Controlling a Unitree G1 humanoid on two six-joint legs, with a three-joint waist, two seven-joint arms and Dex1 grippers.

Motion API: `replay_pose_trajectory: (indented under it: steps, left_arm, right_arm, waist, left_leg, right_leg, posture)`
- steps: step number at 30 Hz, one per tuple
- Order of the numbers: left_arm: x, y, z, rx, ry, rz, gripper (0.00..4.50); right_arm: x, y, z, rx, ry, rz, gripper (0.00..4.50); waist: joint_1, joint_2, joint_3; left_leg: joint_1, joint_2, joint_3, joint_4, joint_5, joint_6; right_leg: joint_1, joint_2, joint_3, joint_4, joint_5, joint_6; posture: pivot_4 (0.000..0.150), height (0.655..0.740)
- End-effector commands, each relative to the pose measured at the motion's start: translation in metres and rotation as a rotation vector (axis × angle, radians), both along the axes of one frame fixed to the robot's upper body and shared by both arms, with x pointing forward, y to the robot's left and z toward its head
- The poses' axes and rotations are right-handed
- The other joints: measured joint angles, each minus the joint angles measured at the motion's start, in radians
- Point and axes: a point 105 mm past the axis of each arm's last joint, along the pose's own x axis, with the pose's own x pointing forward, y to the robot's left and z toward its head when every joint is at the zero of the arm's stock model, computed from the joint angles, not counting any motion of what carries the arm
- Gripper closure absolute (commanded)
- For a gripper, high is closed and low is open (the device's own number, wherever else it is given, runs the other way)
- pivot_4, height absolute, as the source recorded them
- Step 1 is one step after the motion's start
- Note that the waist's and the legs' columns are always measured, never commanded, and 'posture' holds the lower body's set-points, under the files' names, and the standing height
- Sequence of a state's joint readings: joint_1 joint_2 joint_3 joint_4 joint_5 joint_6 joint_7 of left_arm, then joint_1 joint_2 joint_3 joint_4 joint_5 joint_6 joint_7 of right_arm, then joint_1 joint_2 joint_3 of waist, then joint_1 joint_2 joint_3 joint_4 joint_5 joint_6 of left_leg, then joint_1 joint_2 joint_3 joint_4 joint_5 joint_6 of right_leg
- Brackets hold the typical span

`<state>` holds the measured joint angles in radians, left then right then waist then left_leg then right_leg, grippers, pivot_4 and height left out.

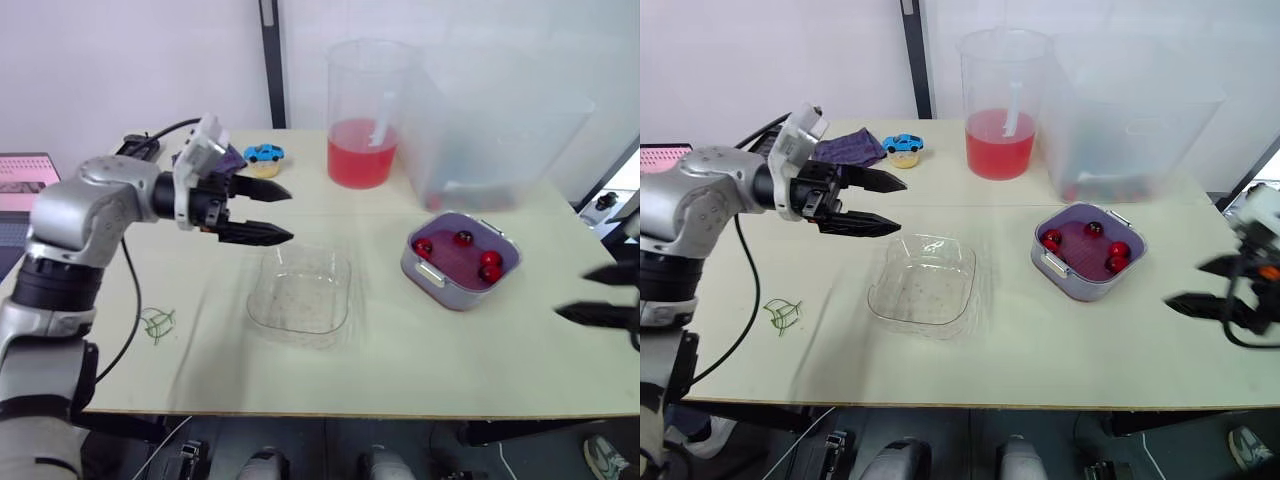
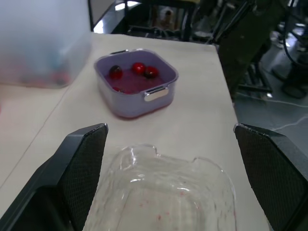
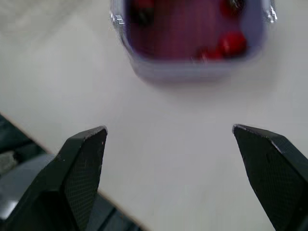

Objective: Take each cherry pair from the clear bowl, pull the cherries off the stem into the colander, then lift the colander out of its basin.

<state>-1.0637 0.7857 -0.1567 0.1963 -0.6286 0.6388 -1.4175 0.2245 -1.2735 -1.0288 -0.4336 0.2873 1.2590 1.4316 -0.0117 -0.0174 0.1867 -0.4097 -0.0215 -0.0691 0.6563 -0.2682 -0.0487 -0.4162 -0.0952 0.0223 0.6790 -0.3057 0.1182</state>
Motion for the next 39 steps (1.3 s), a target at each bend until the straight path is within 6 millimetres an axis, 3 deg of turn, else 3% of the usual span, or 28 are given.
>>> replay_pose_trajectory:
  steps: [1, 4, 8, 11, 15, 17, 20, 22, 25, 31, 37, 39]
  left_arm:
    - [-0.002, -0.005, 0.014, 0.000, -0.061, -0.059, 0.10]
    - [0.001, -0.006, 0.012, 0.014, -0.065, -0.058, 0.10]
    - [0.000, -0.003, 0.017, 0.005, -0.070, -0.043, 0.10]
    - [0.001, 0.003, 0.020, -0.018, -0.079, 0.017, 0.10]
    - [-0.002, 0.019, 0.010, -0.056, -0.058, 0.104, 0.10]
    - [0.001, 0.033, 0.000, -0.072, -0.050, 0.174, 0.10]
    - [-0.005, 0.049, -0.012, -0.122, -0.060, 0.214, 0.10]
    - [-0.016, 0.056, -0.003, -0.261, -0.047, 0.227, 0.10]
    - [-0.031, 0.059, -0.013, -0.271, -0.058, 0.259, 0.10]
    - [-0.046, 0.062, -0.028, -0.269, -0.033, 0.352, 0.10]
    - [-0.050, 0.062, -0.033, -0.234, -0.039, 0.387, 0.10]
    - [-0.050, 0.061, -0.034, -0.226, -0.043, 0.385, 0.00]
  right_arm:
    - [-0.026, -0.008, 0.018, -0.034, -0.112, -0.083, 0.00]
    - [-0.027, -0.004, 0.012, -0.024, -0.108, -0.072, 0.00]
    - [-0.011, 0.000, 0.007, -0.033, -0.137, -0.040, 0.00]
    - [0.016, 0.010, 0.008, -0.065, -0.193, 0.019, 0.00]
    - [0.071, 0.023, 0.022, -0.214, -0.281, 0.057, 0.00]
    - [0.097, 0.038, 0.032, -0.259, -0.329, 0.099, 0.00]
    - [0.128, 0.067, 0.035, -0.149, -0.280, 0.086, 0.00]
    - [0.139, 0.104, 0.028, -0.107, -0.167, 0.198, 0.00]
    - [0.155, 0.124, 0.013, -0.138, -0.088, 0.251, 0.00]
    - [0.162, 0.151, -0.021, -0.114, 0.042, 0.309, 0.00]
    - [0.160, 0.148, -0.042, -0.135, 0.103, 0.255, 0.00]
    - [0.159, 0.147, -0.044, -0.132, 0.110, 0.234, 0.59]
  waist:
    - [-0.008, 0.000, 0.000]
    - [-0.019, 0.000, 0.000]
    - [-0.031, 0.000, 0.000]
    - [-0.033, 0.000, 0.000]
    - [-0.043, 0.004, 0.000]
    - [-0.043, 0.008, 0.001]
    - [-0.054, 0.008, 0.002]
    - [-0.055, 0.008, 0.003]
    - [-0.048, 0.006, 0.003]
    - [-0.022, 0.006, 0.003]
    - [-0.023, 0.006, 0.003]
    - [-0.027, 0.006, 0.003]
  left_leg:
    - [0.001, 0.000, 0.000, 0.001, -0.001, 0.001]
    - [0.006, 0.001, -0.001, 0.002, -0.001, 0.002]
    - [0.007, 0.002, -0.002, 0.004, -0.001, 0.002]
    - [0.006, 0.002, -0.003, 0.005, -0.002, 0.003]
    - [0.006, 0.001, -0.003, 0.006, -0.002, 0.004]
    - [0.007, 0.001, -0.003, 0.006, -0.002, 0.004]
    - [0.004, 0.002, -0.003, 0.006, -0.002, 0.004]
    - [0.001, 0.001, -0.007, 0.006, 0.001, -0.001]
    - [-0.003, 0.001, -0.010, 0.006, 0.001, -0.002]
    - [-0.007, -0.001, -0.009, 0.008, 0.001, -0.001]
    - [-0.007, -0.003, -0.010, 0.008, 0.000, -0.001]
    - [-0.007, -0.003, -0.010, 0.008, 0.000, -0.001]
  right_leg:
    - [0.002, 0.000, 0.000, 0.000, 0.000, 0.000]
    - [0.007, 0.001, 0.000, -0.001, 0.000, 0.000]
    - [0.009, 0.001, 0.000, 0.000, 0.000, 0.000]
    - [0.009, 0.001, -0.001, 0.000, 0.000, 0.000]
    - [0.009, 0.000, 0.000, 0.001, 0.000, 0.001]
    - [0.009, -0.001, 0.001, 0.001, -0.001, 0.001]
    - [0.005, 0.000, 0.000, 0.001, -0.001, 0.001]
    - [0.003, -0.001, 0.000, 0.001, -0.001, 0.001]
    - [-0.001, -0.001, -0.002, 0.001, 0.000, 0.001]
    - [-0.003, -0.005, -0.001, 0.002, 0.000, 0.001]
    - [-0.003, -0.004, -0.002, 0.003, 0.000, 0.001]
    - [-0.003, -0.004, -0.002, 0.003, 0.000, 0.001]
  posture:
    - [0.150, 0.7337]
    - [0.150, 0.7337]
    - [0.150, 0.7337]
    - [0.150, 0.7337]
    - [0.150, 0.7337]
    - [0.150, 0.7337]
    - [0.150, 0.7337]
    - [0.150, 0.7337]
    - [0.150, 0.7337]
    - [0.150, 0.7337]
    - [0.150, 0.7337]
    - [0.150, 0.7337]
